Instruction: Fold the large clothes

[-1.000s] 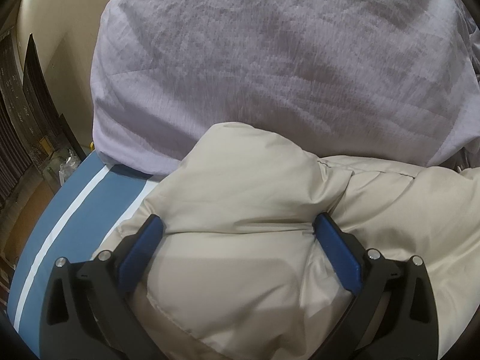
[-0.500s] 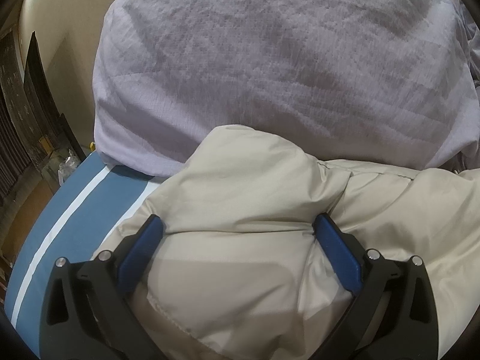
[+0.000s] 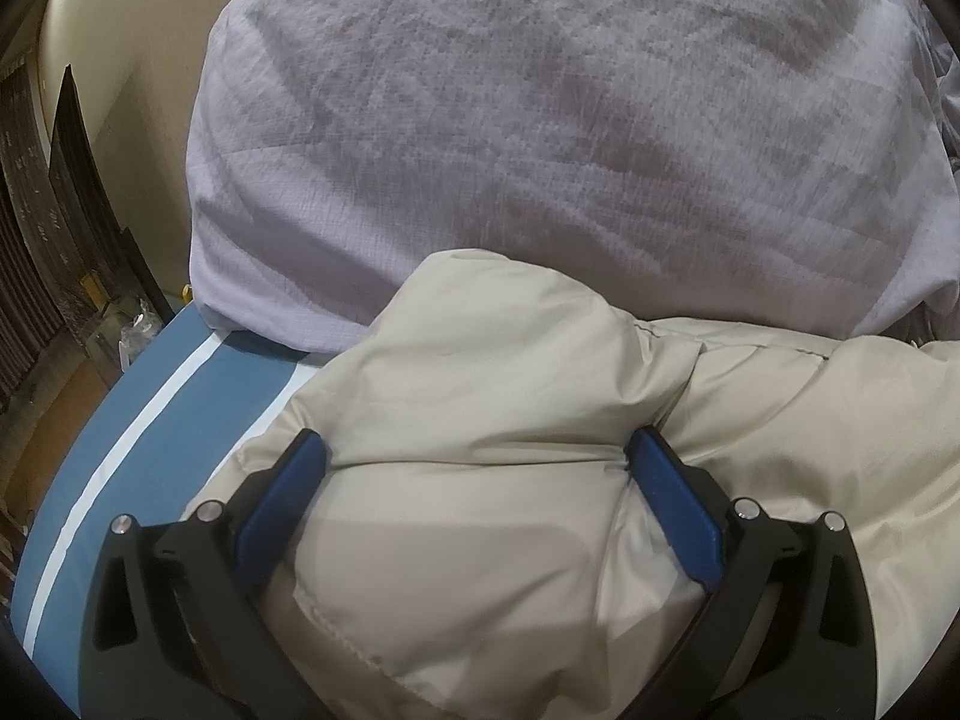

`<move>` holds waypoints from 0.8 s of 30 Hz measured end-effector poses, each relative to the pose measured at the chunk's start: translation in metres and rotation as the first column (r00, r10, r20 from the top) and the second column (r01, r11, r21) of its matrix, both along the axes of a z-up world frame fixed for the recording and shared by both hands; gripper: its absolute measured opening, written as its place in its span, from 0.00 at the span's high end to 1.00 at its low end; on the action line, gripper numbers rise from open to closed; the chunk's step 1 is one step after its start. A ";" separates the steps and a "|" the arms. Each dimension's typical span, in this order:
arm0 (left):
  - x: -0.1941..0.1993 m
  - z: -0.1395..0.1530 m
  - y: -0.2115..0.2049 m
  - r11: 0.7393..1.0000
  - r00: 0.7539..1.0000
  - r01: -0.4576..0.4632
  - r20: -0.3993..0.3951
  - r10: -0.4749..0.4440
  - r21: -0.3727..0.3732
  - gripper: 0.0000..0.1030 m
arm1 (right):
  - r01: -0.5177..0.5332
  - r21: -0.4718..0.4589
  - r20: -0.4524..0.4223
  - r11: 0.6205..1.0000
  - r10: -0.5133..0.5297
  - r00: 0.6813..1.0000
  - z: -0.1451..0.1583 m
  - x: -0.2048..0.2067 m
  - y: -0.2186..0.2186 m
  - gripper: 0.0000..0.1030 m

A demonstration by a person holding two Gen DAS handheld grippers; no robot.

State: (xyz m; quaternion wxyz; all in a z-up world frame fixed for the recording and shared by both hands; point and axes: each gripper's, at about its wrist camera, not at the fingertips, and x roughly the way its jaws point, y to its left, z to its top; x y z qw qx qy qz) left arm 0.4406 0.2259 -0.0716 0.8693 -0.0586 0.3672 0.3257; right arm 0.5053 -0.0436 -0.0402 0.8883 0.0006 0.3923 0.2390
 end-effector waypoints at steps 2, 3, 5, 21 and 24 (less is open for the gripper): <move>0.000 0.000 0.000 1.000 1.000 0.000 0.000 0.000 0.000 0.02 | 0.009 -0.010 0.002 1.000 -0.009 1.000 -0.007 -0.006 0.001 0.23; 0.000 0.000 0.000 1.000 1.000 0.000 0.000 0.000 0.000 0.02 | 0.013 -0.017 0.004 1.000 -0.013 1.000 -0.010 -0.004 0.004 0.23; 0.000 0.000 0.000 1.000 1.000 0.001 0.000 -0.001 0.000 0.02 | 0.026 -0.038 0.013 0.999 -0.026 1.000 -0.015 -0.001 0.012 0.22; 0.001 0.000 -0.002 1.000 1.000 0.002 -0.006 -0.002 0.006 0.02 | 0.048 -0.083 -0.011 0.995 -0.049 0.999 -0.037 0.025 0.029 0.17; 0.001 0.000 -0.001 1.000 1.000 0.003 -0.004 -0.003 0.004 0.02 | 0.050 -0.079 -0.011 0.996 -0.051 0.999 -0.040 0.031 0.031 0.17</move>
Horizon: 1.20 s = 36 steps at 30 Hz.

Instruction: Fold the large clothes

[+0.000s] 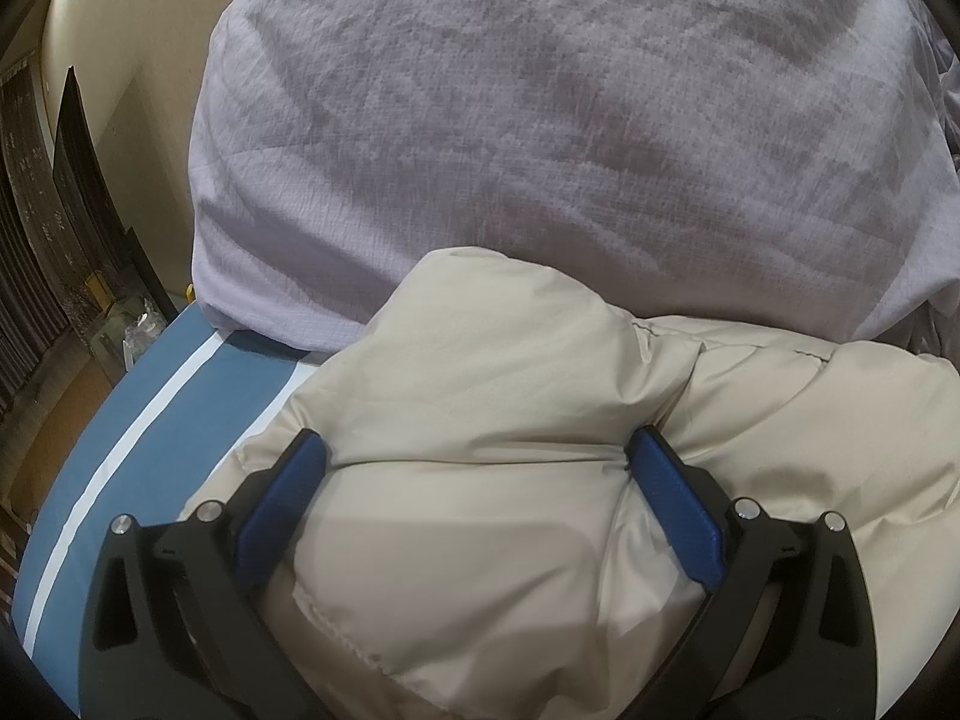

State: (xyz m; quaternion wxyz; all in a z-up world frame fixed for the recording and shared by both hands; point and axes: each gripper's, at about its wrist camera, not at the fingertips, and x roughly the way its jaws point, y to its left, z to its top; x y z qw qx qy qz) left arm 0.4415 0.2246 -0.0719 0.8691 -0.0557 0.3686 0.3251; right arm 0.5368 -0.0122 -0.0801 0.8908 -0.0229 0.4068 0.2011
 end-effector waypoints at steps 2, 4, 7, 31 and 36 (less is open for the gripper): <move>-0.004 0.001 0.001 1.000 1.000 0.007 0.001 -0.007 -0.015 0.02 | -0.004 0.029 -0.007 1.000 0.004 1.000 0.002 -0.001 -0.006 0.17; -0.016 0.005 -0.001 0.999 1.000 0.019 -0.002 -0.019 -0.034 0.02 | 0.003 0.052 -0.015 0.999 -0.002 1.000 0.011 -0.006 -0.020 0.17; -0.044 0.016 -0.007 0.997 0.998 0.055 -0.001 -0.055 -0.050 0.02 | 0.015 0.056 -0.012 0.998 -0.014 1.000 0.019 -0.022 -0.039 0.17; -0.187 0.015 0.013 0.953 0.999 0.043 -0.009 -0.048 -0.301 0.02 | 0.422 0.276 -0.368 0.863 -0.311 0.876 -0.001 -0.104 -0.257 0.16; -0.170 0.000 0.020 0.934 0.999 0.015 -0.033 -0.028 -0.357 0.02 | 0.438 0.320 -0.406 0.840 -0.296 0.865 -0.016 -0.098 -0.258 0.17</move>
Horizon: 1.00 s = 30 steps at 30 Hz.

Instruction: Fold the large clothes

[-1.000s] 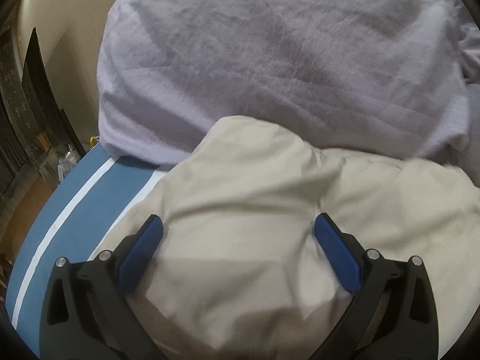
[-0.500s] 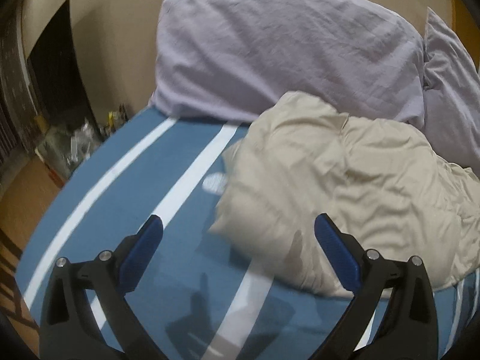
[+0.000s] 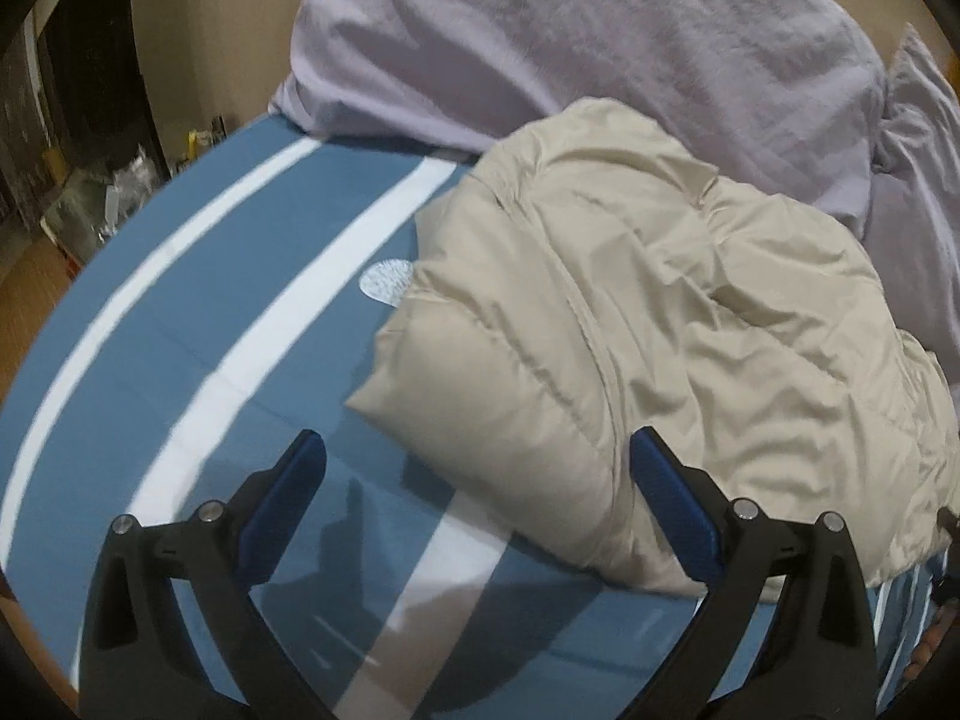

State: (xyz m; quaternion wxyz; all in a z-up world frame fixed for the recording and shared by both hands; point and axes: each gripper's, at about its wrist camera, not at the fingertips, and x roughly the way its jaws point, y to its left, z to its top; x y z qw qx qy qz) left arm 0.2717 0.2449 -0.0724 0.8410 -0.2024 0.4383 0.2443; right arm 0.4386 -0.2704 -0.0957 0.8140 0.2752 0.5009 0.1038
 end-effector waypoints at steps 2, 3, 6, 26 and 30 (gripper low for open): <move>0.007 -0.006 0.006 0.999 1.000 -0.007 0.015 0.008 -0.052 0.07 | 0.000 0.026 0.012 1.000 0.000 1.000 -0.002 0.001 0.000 0.25; 0.008 -0.008 0.008 0.997 1.000 -0.005 0.026 0.007 -0.075 0.11 | -0.005 0.041 0.019 0.999 0.004 1.000 -0.003 0.001 0.001 0.29; 0.013 -0.010 0.012 0.985 0.996 0.013 0.086 0.002 -0.171 0.37 | -0.021 0.048 0.050 0.999 0.019 0.999 0.001 0.000 0.006 0.48; -0.122 0.023 0.049 0.989 0.990 0.024 0.139 -0.003 -0.147 0.64 | -0.277 -0.041 0.151 0.960 0.280 0.948 0.043 -0.121 0.040 0.72; -0.163 0.024 0.057 0.990 0.992 0.011 0.130 0.007 -0.141 0.64 | -0.333 -0.040 0.158 0.942 0.335 0.929 0.044 -0.155 0.044 0.72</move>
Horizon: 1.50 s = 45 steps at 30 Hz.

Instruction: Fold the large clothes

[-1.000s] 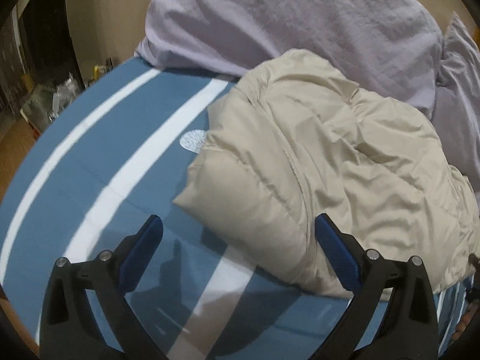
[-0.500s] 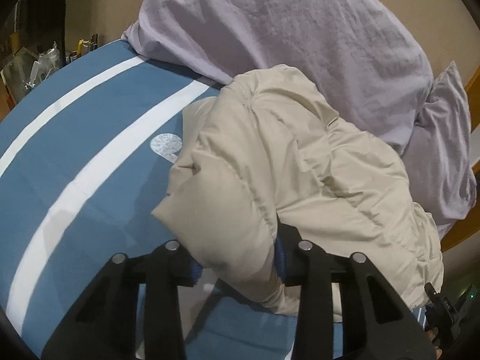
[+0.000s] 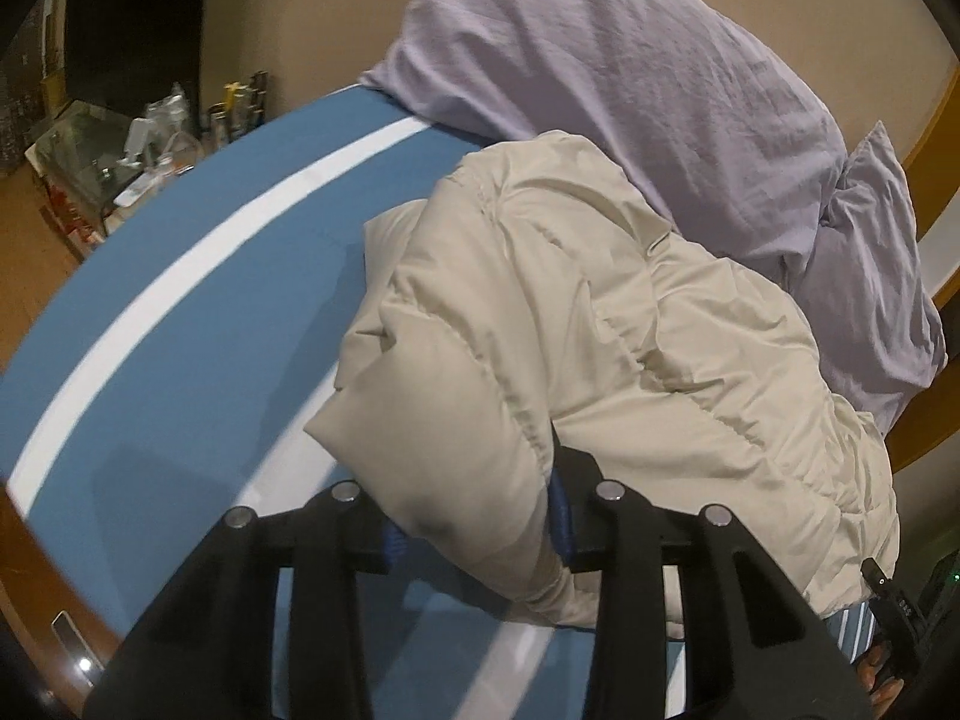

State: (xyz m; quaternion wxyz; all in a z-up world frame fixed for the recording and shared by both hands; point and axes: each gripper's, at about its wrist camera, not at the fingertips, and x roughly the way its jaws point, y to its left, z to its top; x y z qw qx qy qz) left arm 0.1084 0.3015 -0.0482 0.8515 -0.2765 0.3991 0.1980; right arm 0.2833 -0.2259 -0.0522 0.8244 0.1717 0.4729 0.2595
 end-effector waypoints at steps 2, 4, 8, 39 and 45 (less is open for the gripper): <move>-0.014 -0.002 0.002 1.000 1.000 -0.010 -0.008 0.010 0.002 0.61 | -0.020 -0.022 0.020 1.000 0.020 1.000 0.002 -0.012 0.002 0.71; -0.018 -0.005 0.001 1.000 0.999 -0.026 -0.019 0.026 0.007 0.56 | -0.022 -0.045 0.026 0.999 0.023 0.999 0.003 -0.016 0.003 0.68; -0.023 -0.006 -0.002 0.996 0.997 -0.062 -0.031 0.064 0.057 0.42 | 0.021 -0.049 -0.019 0.999 -0.021 1.000 0.007 -0.016 -0.008 0.48; -0.011 -0.017 0.004 0.979 0.984 -0.155 0.072 0.166 -0.131 0.51 | -0.097 -0.370 0.252 0.924 0.200 0.947 -0.001 -0.050 0.114 0.34; -0.008 0.014 -0.001 0.983 0.979 -0.114 0.153 0.136 -0.140 0.69 | -0.072 -0.408 0.274 0.910 0.197 0.941 -0.008 -0.052 0.122 0.31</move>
